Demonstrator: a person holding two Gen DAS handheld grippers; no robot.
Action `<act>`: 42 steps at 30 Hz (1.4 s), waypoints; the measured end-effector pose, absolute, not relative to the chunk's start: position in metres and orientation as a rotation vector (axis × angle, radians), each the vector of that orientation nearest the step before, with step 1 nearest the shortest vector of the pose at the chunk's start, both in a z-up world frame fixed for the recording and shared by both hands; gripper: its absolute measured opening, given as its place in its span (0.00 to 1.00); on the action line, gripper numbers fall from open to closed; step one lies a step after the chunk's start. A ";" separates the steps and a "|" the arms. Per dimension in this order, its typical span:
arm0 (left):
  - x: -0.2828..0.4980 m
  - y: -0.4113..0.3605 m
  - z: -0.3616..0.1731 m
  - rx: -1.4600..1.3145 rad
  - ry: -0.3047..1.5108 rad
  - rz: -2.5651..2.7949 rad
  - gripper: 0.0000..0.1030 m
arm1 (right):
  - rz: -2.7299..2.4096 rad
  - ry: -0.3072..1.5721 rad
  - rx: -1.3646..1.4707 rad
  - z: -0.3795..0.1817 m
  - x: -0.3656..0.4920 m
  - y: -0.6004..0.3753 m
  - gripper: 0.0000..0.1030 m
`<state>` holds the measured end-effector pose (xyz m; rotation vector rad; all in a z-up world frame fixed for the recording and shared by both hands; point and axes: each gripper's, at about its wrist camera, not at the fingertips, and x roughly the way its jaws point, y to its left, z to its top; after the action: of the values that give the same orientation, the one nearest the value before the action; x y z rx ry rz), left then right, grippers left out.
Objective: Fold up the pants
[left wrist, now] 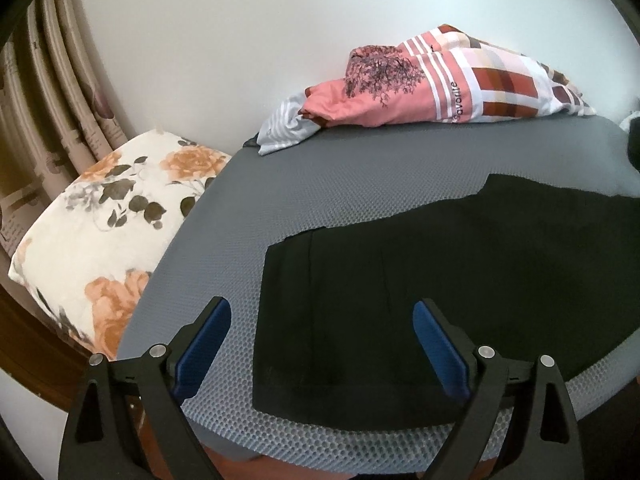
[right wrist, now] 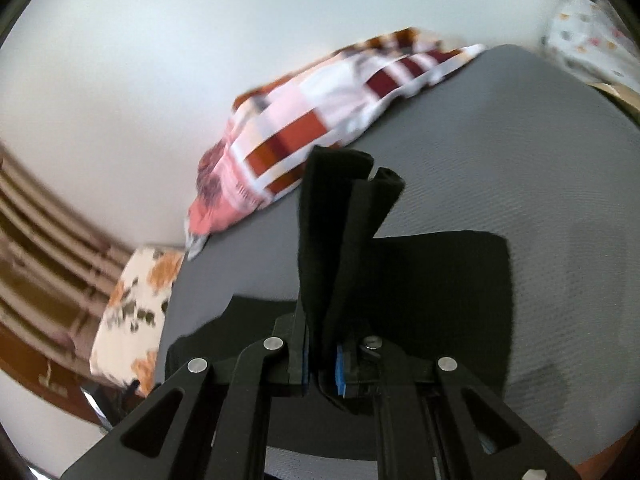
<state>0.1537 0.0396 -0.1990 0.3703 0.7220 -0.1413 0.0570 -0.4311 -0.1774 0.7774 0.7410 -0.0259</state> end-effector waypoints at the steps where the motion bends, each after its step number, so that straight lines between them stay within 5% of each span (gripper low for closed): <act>1: 0.154 0.040 -0.200 0.372 0.727 -0.140 0.90 | -0.015 0.752 0.772 -0.179 0.061 -0.424 0.10; 42: 0.160 0.058 -0.218 0.283 0.827 -0.149 0.90 | 0.112 0.979 0.498 -0.230 0.103 -0.269 0.10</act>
<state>0.1601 0.0578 -0.2178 0.2830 0.8271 -0.1490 0.1030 -0.2693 -0.2301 0.4979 0.9791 0.1122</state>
